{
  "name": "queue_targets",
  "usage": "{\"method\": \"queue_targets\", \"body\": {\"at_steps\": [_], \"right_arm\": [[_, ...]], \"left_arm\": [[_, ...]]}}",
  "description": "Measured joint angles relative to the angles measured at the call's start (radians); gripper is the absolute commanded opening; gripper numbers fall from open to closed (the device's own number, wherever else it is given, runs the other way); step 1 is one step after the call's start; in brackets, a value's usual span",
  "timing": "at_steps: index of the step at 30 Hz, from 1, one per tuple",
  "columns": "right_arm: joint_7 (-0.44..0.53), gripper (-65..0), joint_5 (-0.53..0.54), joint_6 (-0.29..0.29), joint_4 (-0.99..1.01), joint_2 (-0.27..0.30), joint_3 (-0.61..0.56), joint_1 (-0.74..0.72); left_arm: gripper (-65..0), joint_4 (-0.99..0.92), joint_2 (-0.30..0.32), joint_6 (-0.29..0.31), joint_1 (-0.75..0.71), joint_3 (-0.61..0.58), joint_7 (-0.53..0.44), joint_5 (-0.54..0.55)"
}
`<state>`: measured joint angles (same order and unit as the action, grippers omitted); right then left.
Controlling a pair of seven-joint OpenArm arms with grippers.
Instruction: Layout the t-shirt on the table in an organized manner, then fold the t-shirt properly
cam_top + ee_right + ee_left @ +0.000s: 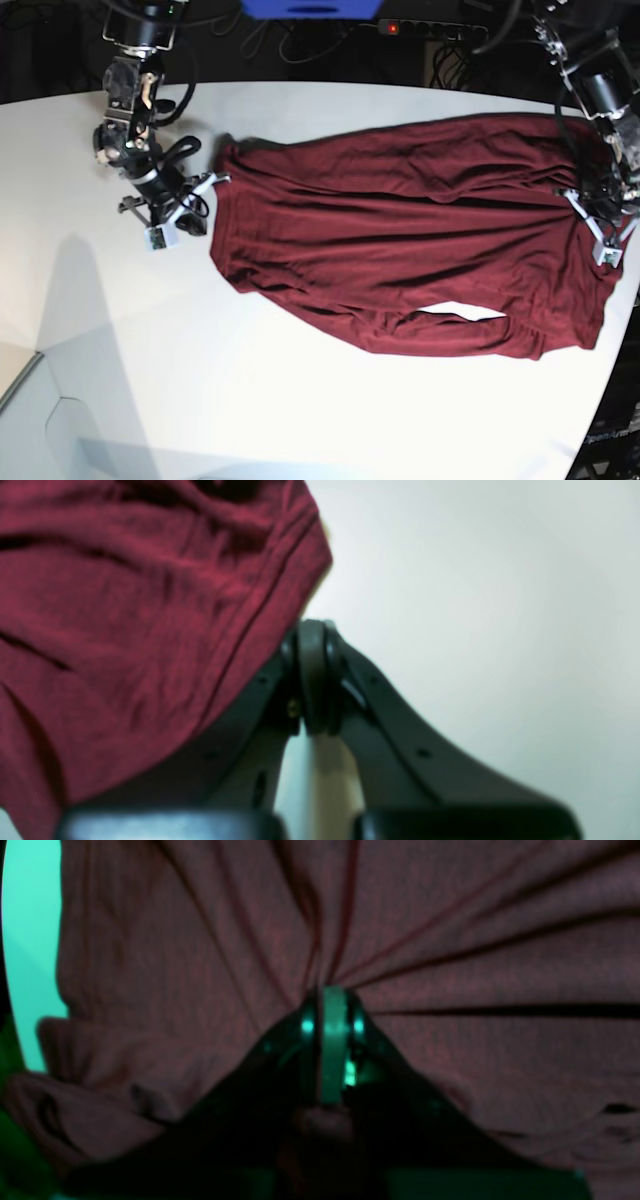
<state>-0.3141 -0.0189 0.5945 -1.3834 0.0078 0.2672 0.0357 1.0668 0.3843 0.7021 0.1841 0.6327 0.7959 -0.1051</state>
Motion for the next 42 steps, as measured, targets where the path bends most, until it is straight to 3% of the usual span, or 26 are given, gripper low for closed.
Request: {"method": "queue_targets", "body": {"at_steps": [6, 9, 15, 20, 27, 31, 37, 42], "right_arm": [[0.004, -65.0, 0.004, 0.000, -0.124, 0.000, 0.000, -0.009], [-0.005, -65.0, 0.001, 0.000, -0.098, 0.000, -0.024, -0.076], [0.000, -65.0, 0.005, 0.002, 0.113, -0.002, -0.152, -0.240], [0.008, -65.0, 0.004, 0.000, 0.299, -0.004, -0.200, -0.357], [0.007, -65.0, 0.000, 0.000, 0.465, 0.006, -0.209, -0.409], [0.058, -65.0, 0.025, 0.001, 0.460, 0.038, -0.211, -0.369], [0.204, -65.0, 0.046, 0.013, 0.457, 0.146, -0.198, -0.292], [0.206, -65.0, 0.044, 0.019, 0.457, 0.181, -0.063, -0.273]], "left_arm": [[-64.8, 0.120, -0.021, 0.001, -0.006, 0.003, 0.020, 0.002], [-64.8, 0.205, -0.034, 0.000, 0.000, 0.002, 0.032, 0.066], [-64.8, 0.211, -0.043, 0.000, 0.031, 0.000, 0.094, 0.097], [-64.8, 0.230, -0.104, 0.003, 0.041, -0.006, 0.091, 0.106], [-64.8, 0.251, -0.090, 0.001, 0.035, 0.002, 0.095, 0.102], [-64.8, 0.264, -0.060, 0.001, 0.024, 0.039, 0.145, 0.110], [-64.8, 0.264, -0.048, 0.002, 0.011, 0.144, 0.165, 0.113], [-64.8, 0.264, -0.032, 0.002, 0.019, 0.156, 0.165, 0.116]]}}
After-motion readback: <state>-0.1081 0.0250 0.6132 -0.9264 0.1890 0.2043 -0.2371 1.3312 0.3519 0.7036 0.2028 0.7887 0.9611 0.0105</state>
